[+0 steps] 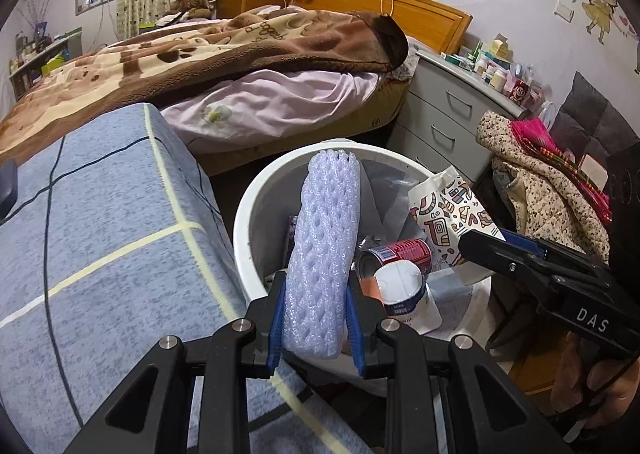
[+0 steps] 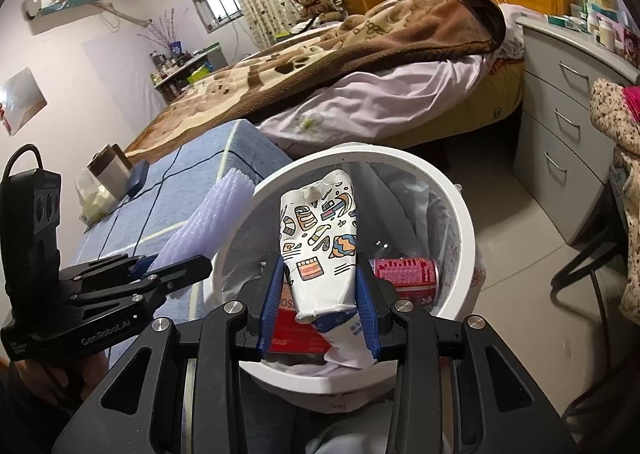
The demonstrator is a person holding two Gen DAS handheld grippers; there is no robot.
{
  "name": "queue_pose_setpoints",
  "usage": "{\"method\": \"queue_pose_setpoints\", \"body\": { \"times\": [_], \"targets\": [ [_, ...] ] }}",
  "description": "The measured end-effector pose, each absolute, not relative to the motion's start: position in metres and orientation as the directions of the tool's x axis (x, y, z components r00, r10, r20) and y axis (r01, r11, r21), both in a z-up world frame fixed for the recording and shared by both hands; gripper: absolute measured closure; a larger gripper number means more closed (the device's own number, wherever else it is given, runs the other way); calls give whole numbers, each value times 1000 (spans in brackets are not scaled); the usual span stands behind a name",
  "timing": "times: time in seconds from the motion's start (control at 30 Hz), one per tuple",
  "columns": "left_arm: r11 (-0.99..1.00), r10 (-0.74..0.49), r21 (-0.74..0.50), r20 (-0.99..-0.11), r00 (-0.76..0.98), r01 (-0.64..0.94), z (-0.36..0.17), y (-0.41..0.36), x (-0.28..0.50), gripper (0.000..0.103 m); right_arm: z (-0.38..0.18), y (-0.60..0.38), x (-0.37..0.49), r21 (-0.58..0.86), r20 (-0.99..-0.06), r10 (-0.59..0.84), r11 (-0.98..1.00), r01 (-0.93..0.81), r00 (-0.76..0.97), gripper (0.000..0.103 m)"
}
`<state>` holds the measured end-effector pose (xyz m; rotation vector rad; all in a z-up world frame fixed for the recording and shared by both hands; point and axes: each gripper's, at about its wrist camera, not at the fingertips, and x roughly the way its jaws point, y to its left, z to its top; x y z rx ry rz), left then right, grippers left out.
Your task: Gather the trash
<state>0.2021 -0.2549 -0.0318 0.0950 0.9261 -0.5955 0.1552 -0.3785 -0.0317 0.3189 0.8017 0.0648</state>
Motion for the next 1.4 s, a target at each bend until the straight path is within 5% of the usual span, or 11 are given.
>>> {"method": "queue_pose_setpoints", "body": {
  "times": [0.27, 0.4, 1.4],
  "targets": [
    [824, -468, -220, -784, 408, 523, -47, -265, 213, 72, -37, -379, 160, 296, -713, 167, 952, 76, 680, 65],
    [816, -492, -250, -774, 399, 521, -49, -265, 216, 54, -35, -380, 159, 287, -709, 158, 955, 77, 688, 46],
    [899, -394, -163, -707, 587, 407, 5, -185, 127, 54, 0, -329, 113, 193, -664, 156, 981, -34, 731, 46]
  ]
}}
